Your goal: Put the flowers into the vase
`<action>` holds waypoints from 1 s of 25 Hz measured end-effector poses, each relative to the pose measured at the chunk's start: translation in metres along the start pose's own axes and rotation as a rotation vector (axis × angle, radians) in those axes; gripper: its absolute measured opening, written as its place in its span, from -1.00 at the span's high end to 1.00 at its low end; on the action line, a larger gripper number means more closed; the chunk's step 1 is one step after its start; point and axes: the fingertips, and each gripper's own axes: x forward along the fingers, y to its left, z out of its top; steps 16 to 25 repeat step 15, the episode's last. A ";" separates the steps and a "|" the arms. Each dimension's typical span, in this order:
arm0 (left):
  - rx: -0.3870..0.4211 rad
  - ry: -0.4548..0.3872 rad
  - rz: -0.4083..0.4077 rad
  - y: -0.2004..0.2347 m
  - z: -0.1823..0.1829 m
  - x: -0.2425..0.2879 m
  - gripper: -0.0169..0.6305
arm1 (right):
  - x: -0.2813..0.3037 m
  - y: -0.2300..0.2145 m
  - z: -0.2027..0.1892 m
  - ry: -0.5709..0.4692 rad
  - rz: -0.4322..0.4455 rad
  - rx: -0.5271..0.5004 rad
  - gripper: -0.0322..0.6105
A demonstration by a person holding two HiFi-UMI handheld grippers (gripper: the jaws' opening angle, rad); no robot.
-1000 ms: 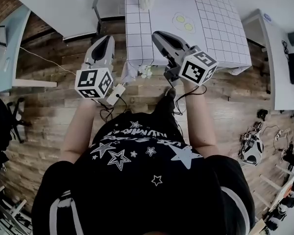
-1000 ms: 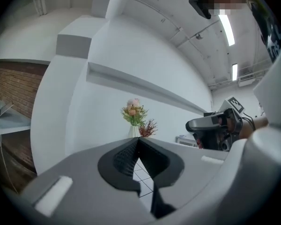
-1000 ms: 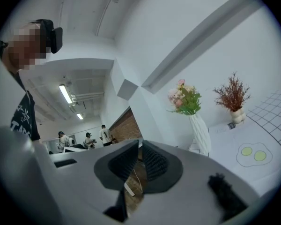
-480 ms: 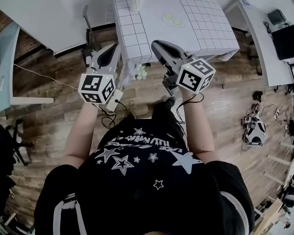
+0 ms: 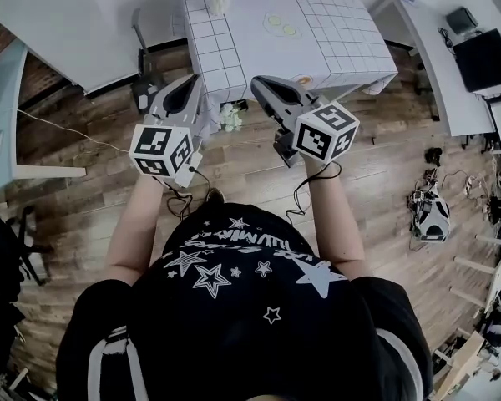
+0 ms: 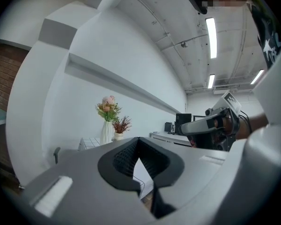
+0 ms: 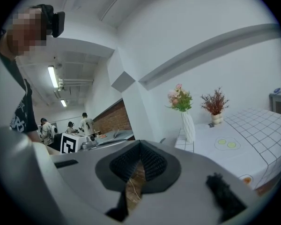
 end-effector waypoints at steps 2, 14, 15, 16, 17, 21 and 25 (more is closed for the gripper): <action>0.012 0.001 -0.009 -0.013 0.001 -0.002 0.92 | -0.013 0.005 -0.005 0.010 -0.004 0.001 0.86; 0.048 0.019 -0.041 -0.101 0.003 -0.034 0.92 | -0.104 0.031 -0.024 -0.003 -0.061 0.002 0.86; 0.047 0.020 -0.043 -0.107 0.002 -0.038 0.92 | -0.110 0.034 -0.025 -0.005 -0.061 0.001 0.86; 0.047 0.020 -0.043 -0.107 0.002 -0.038 0.92 | -0.110 0.034 -0.025 -0.005 -0.061 0.001 0.86; 0.047 0.020 -0.043 -0.107 0.002 -0.038 0.92 | -0.110 0.034 -0.025 -0.005 -0.061 0.001 0.86; 0.047 0.020 -0.043 -0.107 0.002 -0.038 0.92 | -0.110 0.034 -0.025 -0.005 -0.061 0.001 0.86; 0.047 0.020 -0.043 -0.107 0.002 -0.038 0.92 | -0.110 0.034 -0.025 -0.005 -0.061 0.001 0.86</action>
